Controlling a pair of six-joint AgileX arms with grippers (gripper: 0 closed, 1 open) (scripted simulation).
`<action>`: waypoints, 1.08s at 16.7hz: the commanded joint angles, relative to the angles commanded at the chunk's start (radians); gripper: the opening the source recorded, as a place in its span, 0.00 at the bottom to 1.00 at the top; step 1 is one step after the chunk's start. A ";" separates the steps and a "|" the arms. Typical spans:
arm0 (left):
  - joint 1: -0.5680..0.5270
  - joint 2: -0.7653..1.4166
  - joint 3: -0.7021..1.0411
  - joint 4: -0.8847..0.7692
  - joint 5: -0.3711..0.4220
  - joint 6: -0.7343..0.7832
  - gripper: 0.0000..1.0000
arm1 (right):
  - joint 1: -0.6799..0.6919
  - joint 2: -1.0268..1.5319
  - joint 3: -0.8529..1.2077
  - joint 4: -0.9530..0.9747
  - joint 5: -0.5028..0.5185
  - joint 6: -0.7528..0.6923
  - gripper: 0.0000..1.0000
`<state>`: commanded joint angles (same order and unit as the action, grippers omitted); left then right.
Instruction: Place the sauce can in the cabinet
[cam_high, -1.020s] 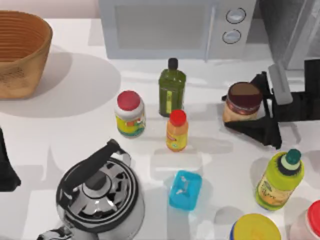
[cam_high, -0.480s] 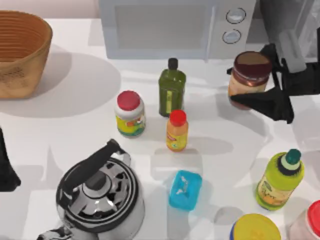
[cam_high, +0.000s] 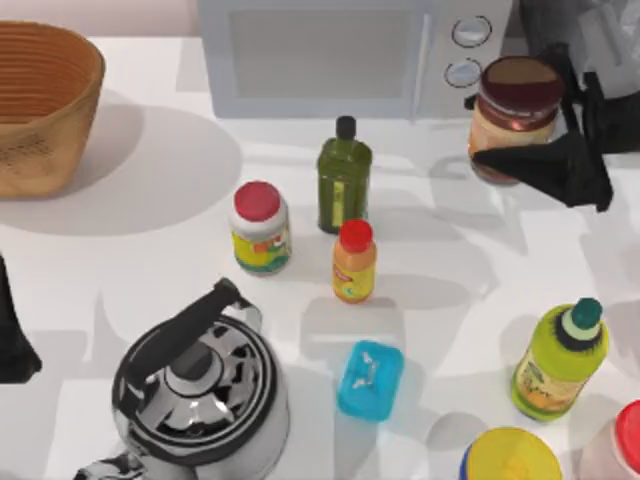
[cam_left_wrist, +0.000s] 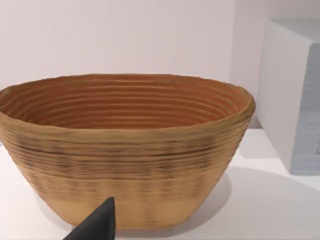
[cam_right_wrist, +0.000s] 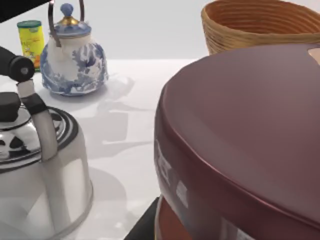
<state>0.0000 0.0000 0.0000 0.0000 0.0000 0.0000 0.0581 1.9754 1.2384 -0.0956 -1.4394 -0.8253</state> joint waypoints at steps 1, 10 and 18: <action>0.000 0.000 0.000 0.000 0.000 0.000 1.00 | 0.000 0.000 0.000 0.000 0.000 0.000 0.00; 0.000 0.000 0.000 0.000 0.000 0.000 1.00 | 0.071 -0.268 -0.206 0.032 0.198 0.067 0.00; 0.000 0.000 0.000 0.000 0.000 0.000 1.00 | 0.072 -1.012 -0.712 0.031 0.686 0.328 0.00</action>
<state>0.0000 0.0000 0.0000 0.0000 0.0000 0.0000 0.1303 0.9633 0.5260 -0.0647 -0.7532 -0.4970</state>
